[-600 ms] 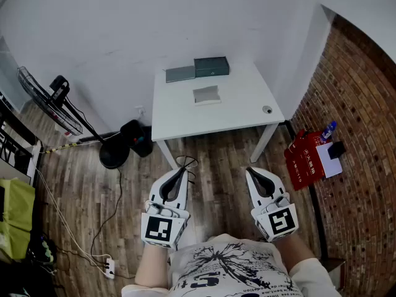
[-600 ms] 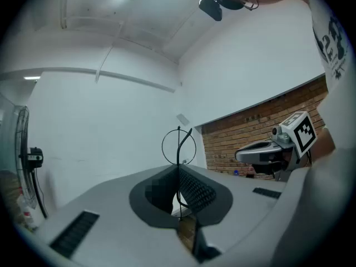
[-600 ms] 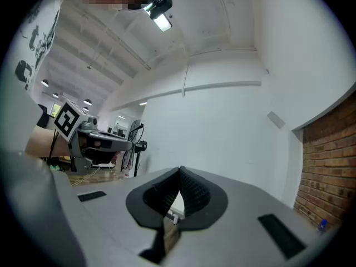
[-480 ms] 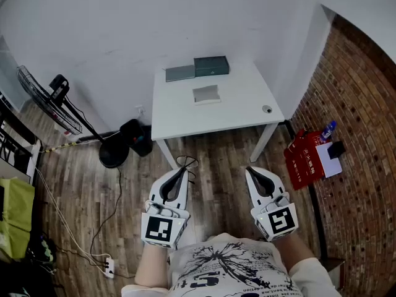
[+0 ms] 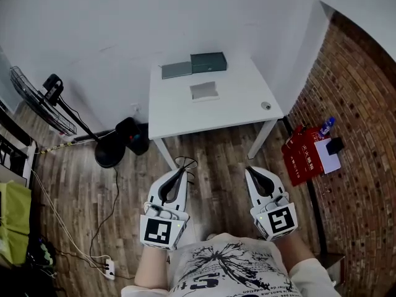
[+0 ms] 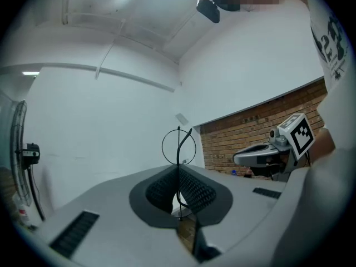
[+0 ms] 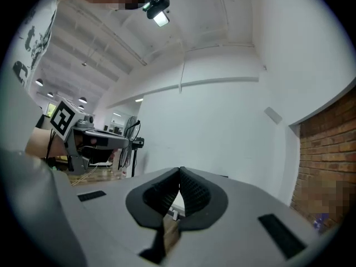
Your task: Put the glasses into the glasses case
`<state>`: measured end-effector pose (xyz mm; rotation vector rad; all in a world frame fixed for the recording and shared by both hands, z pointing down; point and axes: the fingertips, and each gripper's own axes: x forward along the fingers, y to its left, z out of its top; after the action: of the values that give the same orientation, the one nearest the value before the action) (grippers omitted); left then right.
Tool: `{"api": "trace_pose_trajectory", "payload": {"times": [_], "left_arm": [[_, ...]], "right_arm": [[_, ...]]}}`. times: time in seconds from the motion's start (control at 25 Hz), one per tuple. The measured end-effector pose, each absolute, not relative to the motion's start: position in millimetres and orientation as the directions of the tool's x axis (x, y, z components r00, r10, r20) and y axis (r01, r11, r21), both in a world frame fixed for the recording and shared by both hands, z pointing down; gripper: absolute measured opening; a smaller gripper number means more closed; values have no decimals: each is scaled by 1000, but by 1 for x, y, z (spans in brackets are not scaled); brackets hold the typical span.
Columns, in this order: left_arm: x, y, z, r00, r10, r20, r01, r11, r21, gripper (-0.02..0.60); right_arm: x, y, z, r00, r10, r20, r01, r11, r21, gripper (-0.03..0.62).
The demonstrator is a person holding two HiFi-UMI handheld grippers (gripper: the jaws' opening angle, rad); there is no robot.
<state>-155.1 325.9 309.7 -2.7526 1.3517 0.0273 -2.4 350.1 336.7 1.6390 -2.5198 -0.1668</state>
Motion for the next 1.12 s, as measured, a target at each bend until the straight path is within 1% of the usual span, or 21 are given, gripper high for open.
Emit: {"api": "trace_pose_trajectory", "payload": {"times": [0.12, 0.4, 0.6, 0.76, 0.92, 1.0, 1.12], "left_arm": [[-163, 319, 325, 627, -779, -4, -778, -625, -64, 15], [-168, 285, 329, 616, -788, -25, -788, -615, -39, 15], [-163, 243, 340, 581, -813, -15, -813, -580, -41, 15], [-147, 189, 339, 553, -833, -20, -832, -551, -69, 15], [-121, 128, 332, 530, -848, -5, -845, -527, -90, 15], [-105, 93, 323, 517, -856, -18, -853, -513, -93, 15], [-85, 43, 322, 503, -864, 17, -856, -501, -126, 15]], "right_arm": [[-7, 342, 348, -380, -922, 72, -909, 386, 155, 14], [-12, 306, 360, -365, -926, 96, -908, 376, 183, 15], [-2, 257, 371, -394, -914, 94, -899, 405, 170, 15], [13, 200, 375, -426, -901, 88, -883, 435, 176, 15], [41, 130, 370, -439, -893, 97, -879, 449, 162, 15], [57, 93, 364, -448, -889, 96, -873, 458, 166, 15], [79, 39, 360, -462, -881, 98, -865, 472, 169, 15]]}}
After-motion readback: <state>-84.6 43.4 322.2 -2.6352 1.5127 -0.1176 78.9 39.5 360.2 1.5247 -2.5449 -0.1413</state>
